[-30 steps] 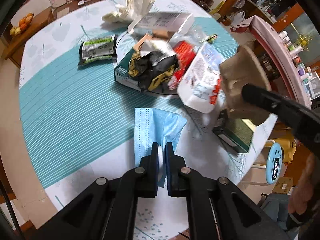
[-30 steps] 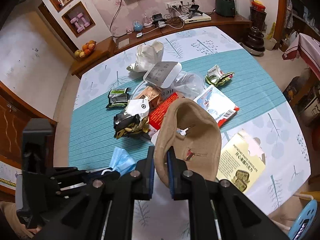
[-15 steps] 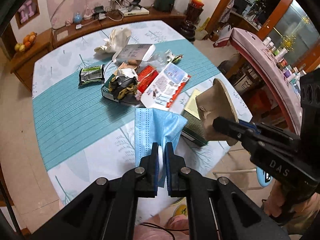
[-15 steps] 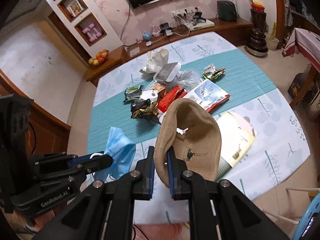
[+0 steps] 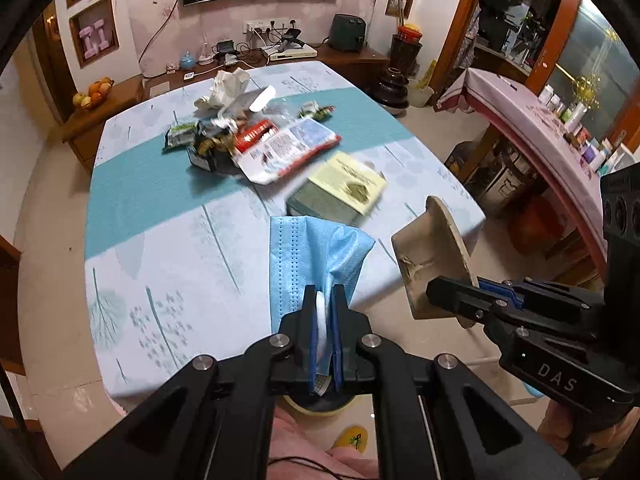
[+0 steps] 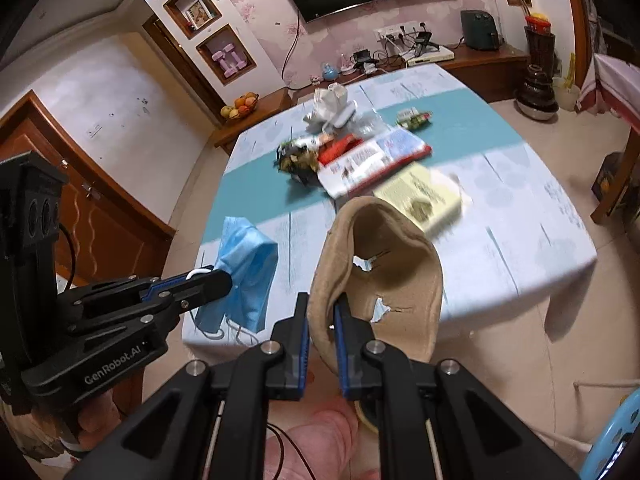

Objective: Collect trash
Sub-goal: 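Lower the cup holder and mask over the bin and open both tools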

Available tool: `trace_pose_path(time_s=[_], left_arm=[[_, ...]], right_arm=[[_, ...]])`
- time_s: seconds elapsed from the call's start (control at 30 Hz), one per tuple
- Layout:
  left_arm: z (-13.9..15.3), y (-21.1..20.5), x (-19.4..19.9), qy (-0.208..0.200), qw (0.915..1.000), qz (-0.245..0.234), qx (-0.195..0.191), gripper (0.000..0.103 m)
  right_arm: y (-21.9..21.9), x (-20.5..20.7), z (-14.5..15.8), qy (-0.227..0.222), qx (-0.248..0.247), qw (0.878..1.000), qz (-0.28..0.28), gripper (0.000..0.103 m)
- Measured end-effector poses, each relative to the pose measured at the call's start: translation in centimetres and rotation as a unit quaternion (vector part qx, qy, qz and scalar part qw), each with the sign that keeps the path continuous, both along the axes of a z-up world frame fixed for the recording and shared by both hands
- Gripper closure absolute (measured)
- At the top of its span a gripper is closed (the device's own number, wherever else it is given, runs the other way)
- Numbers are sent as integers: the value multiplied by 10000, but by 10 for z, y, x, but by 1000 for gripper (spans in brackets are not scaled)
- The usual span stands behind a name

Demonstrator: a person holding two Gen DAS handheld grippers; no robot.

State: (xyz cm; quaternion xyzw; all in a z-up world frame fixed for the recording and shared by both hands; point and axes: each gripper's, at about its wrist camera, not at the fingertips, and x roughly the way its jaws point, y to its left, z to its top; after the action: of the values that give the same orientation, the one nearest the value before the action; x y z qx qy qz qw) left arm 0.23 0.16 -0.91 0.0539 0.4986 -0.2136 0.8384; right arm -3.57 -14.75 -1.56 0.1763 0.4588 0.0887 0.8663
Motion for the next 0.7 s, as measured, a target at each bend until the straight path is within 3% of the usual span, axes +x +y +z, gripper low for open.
trace_pose_path(time_s=[0.2,0.43,0.7], left_arm=[[-22,-22,-44,-5,9996,-95,259,99],[-67,-34,-61,182,9988,-198,421,99],[-177,-43,-70,677,9939,-510,710,99]], right_arm=[[-17,-43,-35,323,243,9992,-43,92],[-28,-70,-82,676,534,9961,-194,92],[-43,-84,-181,1339,889,9847,-671,92]])
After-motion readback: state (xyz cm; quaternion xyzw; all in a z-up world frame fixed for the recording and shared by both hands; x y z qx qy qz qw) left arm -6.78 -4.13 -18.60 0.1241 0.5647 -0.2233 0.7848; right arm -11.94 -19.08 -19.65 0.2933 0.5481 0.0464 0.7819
